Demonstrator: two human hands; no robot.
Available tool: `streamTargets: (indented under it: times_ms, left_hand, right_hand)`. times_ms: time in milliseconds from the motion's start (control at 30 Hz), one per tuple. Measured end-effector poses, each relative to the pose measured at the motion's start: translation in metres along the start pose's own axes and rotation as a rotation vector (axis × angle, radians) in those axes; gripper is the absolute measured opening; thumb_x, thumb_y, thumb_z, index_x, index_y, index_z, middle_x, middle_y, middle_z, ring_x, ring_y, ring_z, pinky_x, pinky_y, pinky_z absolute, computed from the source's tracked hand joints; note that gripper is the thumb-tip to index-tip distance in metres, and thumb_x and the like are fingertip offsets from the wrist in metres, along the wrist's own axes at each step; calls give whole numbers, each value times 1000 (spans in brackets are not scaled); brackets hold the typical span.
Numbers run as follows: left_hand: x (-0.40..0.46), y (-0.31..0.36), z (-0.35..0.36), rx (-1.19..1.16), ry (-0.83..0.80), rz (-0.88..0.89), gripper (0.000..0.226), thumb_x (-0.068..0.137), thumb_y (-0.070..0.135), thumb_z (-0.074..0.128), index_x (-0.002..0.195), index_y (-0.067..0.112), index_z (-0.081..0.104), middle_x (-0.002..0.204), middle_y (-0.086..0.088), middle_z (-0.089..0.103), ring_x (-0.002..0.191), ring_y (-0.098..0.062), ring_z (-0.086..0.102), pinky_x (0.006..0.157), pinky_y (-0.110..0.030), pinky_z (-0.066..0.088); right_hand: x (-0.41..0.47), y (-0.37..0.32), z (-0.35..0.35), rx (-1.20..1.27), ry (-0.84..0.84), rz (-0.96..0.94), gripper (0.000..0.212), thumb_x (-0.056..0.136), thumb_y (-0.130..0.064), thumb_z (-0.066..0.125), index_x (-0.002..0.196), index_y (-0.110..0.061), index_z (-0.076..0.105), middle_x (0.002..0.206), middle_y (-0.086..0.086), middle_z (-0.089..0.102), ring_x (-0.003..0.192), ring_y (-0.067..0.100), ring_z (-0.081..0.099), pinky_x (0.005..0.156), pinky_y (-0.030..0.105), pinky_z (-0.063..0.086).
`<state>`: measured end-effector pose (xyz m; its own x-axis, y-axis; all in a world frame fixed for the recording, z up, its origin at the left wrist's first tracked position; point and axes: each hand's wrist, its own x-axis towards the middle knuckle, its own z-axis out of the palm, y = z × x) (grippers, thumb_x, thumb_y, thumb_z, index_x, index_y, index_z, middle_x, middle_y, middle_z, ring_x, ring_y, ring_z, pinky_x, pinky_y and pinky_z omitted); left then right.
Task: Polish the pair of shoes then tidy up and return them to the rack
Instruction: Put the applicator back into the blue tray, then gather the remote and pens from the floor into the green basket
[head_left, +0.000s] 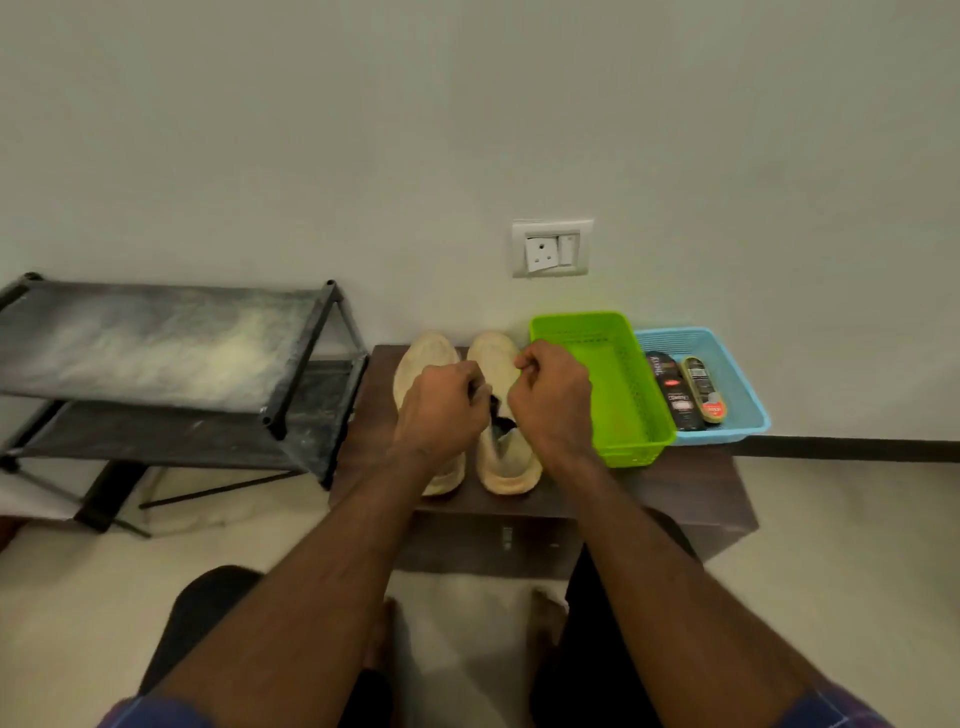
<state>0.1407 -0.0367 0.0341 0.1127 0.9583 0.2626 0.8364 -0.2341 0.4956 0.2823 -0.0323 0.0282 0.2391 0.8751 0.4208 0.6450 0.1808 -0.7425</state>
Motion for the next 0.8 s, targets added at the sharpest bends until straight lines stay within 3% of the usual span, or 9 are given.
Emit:
streamTargets:
  times_ms: [233, 367, 533, 700, 800]
  left_hand:
    - [-65, -62, -52, 98, 76, -208, 21, 86, 30, 60, 72, 15, 62, 64, 1, 64, 60, -17, 60, 58, -38, 52]
    - [-106, -95, -72, 88, 189, -479, 31, 86, 42, 56, 71, 15, 59, 66, -4, 65, 66, -26, 64, 60, -36, 54]
    - [-172, -142, -76, 144, 79, -710, 25, 89, 40, 58, 76, 19, 61, 72, -1, 64, 69, -25, 63, 64, -38, 57]
    - [-248, -213, -65, 105, -37, -947, 19, 89, 34, 63, 79, 18, 67, 78, -3, 67, 76, -27, 65, 64, -30, 49]
    - [-298, -259, -48, 1, -110, -1083, 18, 84, 37, 64, 71, 25, 62, 85, -4, 69, 80, -27, 66, 71, -34, 56]
  right_hand:
    - [-86, -31, 82, 127, -236, -150, 10, 78, -7, 53, 79, -11, 62, 78, 6, 62, 71, 24, 58, 63, 35, 45]
    - [-125, -45, 109, 39, -509, -360, 10, 71, -7, 65, 79, -8, 59, 79, 13, 62, 68, 34, 59, 59, 40, 46]
    - [-170, -56, 144, -215, -886, -400, 21, 79, -8, 57, 99, -12, 64, 100, 10, 65, 90, 33, 63, 77, 40, 55]
    - [-225, -71, 189, -368, -1197, -488, 26, 82, -6, 52, 105, -14, 61, 106, 9, 61, 97, 32, 62, 79, 36, 52]
    - [-271, -70, 223, -425, -1343, -517, 30, 83, -7, 53, 110, -16, 61, 112, 9, 62, 103, 32, 63, 86, 35, 51]
